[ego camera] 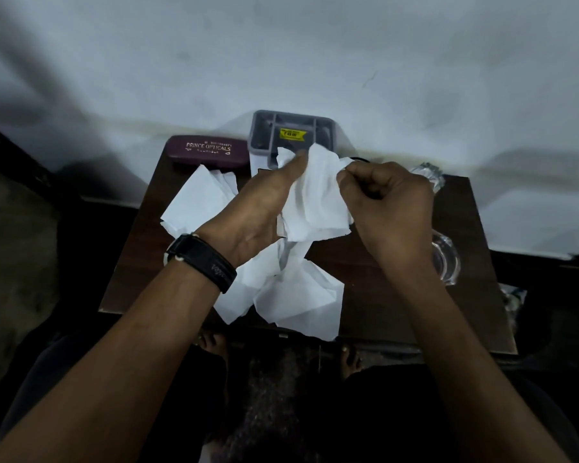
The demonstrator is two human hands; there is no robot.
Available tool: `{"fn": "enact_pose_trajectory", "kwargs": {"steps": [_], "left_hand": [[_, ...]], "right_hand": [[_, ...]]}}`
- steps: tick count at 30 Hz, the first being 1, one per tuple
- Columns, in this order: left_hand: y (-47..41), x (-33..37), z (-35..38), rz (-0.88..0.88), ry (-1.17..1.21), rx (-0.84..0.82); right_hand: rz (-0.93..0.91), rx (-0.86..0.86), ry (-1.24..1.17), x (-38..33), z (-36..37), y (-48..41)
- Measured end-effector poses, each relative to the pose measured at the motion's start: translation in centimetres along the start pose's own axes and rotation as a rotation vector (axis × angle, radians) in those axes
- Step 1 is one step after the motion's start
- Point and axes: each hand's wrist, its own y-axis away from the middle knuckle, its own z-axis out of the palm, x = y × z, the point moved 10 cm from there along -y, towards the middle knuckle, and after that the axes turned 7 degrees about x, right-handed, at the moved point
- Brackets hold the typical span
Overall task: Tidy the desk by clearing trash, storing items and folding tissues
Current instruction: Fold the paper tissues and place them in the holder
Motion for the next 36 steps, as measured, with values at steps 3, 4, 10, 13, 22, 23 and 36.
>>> {"fn": "enact_pose_trajectory", "kwargs": {"steps": [3,4,10,13,22,23,36], "left_hand": [[-0.2,0.2,0.2,-0.020,0.003,-0.017],[-0.1,0.4,0.3,0.011,-0.047,-0.029],[-0.4,1.6,-1.6,0.243,-0.214,0.127],[-0.6,1.7,-1.9,0.225,-0.146,0.126],[-0.9,2.2,-4.2,0.296,-0.093,0.293],[-0.9,2.3,-4.3,0.302,-0.089,0.304],[-0.9,2.1,-3.6,0.292,-0.119,0.282]], "right_hand": [[0.015,0.018,-0.005,0.2,-0.2,-0.1],[0.022,0.016,-0.007,0.3,-0.2,-0.1],[0.323,-0.049,-0.226,3.3,0.7,0.0],[0.544,-0.044,-0.427,5.0,0.9,0.5],[0.585,0.028,-0.569,5.2,-1.3,-0.4],[0.590,0.048,-0.569,5.4,-1.7,-0.6],[0.160,0.062,-0.175,1.3,-3.2,-1.5]]}}
